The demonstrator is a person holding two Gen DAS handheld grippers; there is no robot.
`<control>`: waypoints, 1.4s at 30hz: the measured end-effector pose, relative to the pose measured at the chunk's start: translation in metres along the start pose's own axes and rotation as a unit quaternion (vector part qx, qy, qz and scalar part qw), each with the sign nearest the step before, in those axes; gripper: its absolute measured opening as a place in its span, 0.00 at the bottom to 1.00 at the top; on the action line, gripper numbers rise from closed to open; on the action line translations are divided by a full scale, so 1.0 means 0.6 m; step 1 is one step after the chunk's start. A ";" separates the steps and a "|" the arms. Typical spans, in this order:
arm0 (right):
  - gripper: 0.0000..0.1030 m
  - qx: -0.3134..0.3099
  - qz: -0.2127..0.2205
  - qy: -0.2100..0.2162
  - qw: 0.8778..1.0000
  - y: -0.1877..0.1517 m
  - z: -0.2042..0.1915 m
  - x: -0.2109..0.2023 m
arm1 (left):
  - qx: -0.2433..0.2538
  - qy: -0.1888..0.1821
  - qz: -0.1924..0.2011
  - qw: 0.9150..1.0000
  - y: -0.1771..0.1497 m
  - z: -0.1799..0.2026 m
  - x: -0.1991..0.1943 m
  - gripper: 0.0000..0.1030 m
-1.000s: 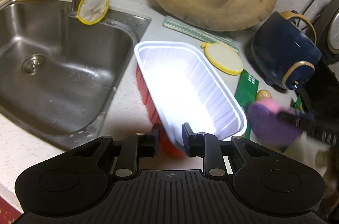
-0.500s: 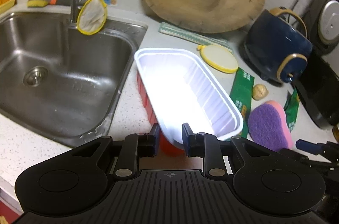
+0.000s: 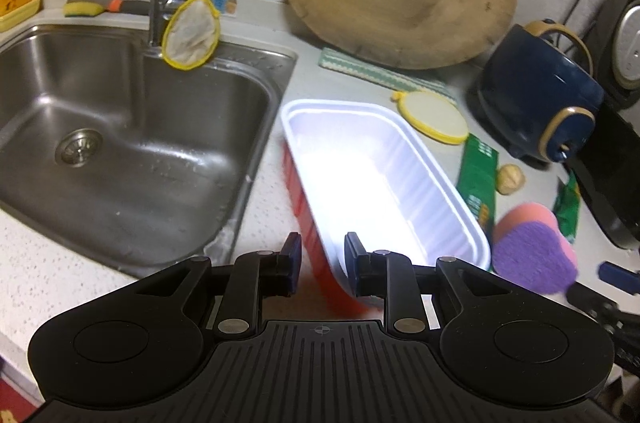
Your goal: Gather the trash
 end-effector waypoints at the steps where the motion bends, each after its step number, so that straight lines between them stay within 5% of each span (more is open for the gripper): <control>1: 0.55 -0.003 0.003 0.001 1.000 0.002 -0.003 -0.001 | -0.004 -0.004 0.000 1.000 0.001 -0.002 0.005 0.26; 8: 0.57 -0.028 0.082 0.003 0.996 0.036 -0.015 -0.015 | 0.028 -0.031 -0.015 0.999 -0.002 0.011 0.017 0.26; 14: 0.57 0.048 0.092 -0.026 0.994 0.067 0.027 0.014 | 0.070 -0.066 -0.035 0.995 -0.025 0.025 -0.006 0.25; 16: 0.33 0.075 0.064 -0.045 0.994 0.067 0.044 0.038 | 0.072 -0.075 -0.040 0.994 -0.032 0.024 -0.013 0.25; 18: 0.27 0.103 0.027 -0.038 0.994 0.060 0.059 0.059 | 0.069 -0.078 -0.041 0.994 -0.036 0.018 -0.018 0.25; 30: 0.28 0.111 -0.032 0.068 0.991 -0.020 0.002 0.021 | 0.045 -0.068 -0.035 0.996 -0.022 0.003 -0.010 0.25; 34: 0.45 0.106 -0.025 0.056 0.992 -0.024 0.002 0.007 | 0.067 -0.062 -0.037 0.995 -0.028 0.007 -0.014 0.25; 42: 0.50 0.116 -0.012 0.034 0.993 -0.025 0.031 -0.009 | 0.047 -0.055 -0.026 0.997 -0.024 -0.017 -0.018 0.25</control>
Point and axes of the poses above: each gripper's, at about its wrist camera, not at the fingertips, and x roughly the way its jaws point, z to its right, y to its top, the point moved 2 cm from there along x, roughly the way its jaws point, and after that the axes turned 6 degrees about y, right-handed, at the moved point
